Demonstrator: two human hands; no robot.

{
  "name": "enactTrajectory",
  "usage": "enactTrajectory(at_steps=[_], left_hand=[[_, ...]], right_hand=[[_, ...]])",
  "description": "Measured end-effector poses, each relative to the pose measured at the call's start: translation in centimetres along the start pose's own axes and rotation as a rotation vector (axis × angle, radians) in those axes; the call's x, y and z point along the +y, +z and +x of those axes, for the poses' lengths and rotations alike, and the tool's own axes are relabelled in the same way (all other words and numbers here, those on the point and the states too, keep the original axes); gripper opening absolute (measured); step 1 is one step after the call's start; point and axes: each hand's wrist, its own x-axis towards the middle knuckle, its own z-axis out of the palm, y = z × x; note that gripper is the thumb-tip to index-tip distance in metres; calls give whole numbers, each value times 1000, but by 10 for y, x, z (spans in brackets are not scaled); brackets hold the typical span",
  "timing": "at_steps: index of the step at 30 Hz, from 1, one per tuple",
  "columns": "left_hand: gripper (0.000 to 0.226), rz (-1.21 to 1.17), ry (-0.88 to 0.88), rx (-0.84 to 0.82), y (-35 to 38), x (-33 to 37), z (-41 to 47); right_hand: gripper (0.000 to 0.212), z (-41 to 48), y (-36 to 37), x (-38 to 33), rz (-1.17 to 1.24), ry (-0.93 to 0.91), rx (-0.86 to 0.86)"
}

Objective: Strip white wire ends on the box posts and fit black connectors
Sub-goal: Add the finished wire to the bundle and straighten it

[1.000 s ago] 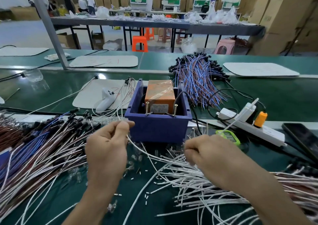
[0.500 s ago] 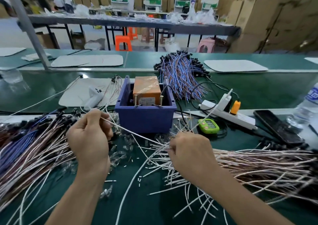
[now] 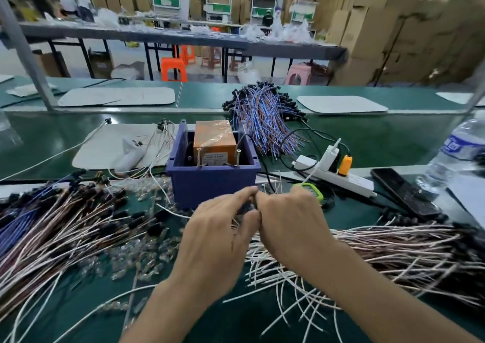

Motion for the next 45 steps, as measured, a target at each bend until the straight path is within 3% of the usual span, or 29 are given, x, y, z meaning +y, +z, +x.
enactTrajectory(at_steps=[2,6,8,10,13,15,18,21,25,28,31,36,40,45], left_hand=[[48,24,-15,-86,7,4,7],[29,-117,-38,-269,18,10,16],[48,-111,7,-294,23,15,20],[53,-133,-4,-325,30,20,29],[35,-228,-59,-451,47,23,43],[39,-267,-39,-546,59,33,50],[25,-209,21,-620,80,49,63],[16,-131,24,-602,101,57,73],[18,-63,17,-512,123,57,64],[44,6,25,-471,131,50,59],[69,84,64,-565,133,48,55],[55,125,153,-597,139,53,45],[48,87,155,-602,139,52,48],[46,56,37,-564,111,32,47]], right_hand=[[33,-6,-3,6,37,81,9],[32,-25,-3,30,-24,187,24],[28,-36,-2,47,-53,202,54],[23,-52,-4,73,-95,264,54],[17,-75,-8,115,-143,371,15],[19,-91,-10,138,-162,409,-18],[18,-114,-8,172,-155,480,-54],[14,-131,-2,201,-75,548,-122],[31,-144,4,220,176,648,-180],[33,-146,2,222,153,641,-210],[32,-143,0,216,63,574,-289],[47,-132,0,193,410,495,-340],[85,-129,13,161,438,408,-505],[74,-115,14,149,314,384,-495]])
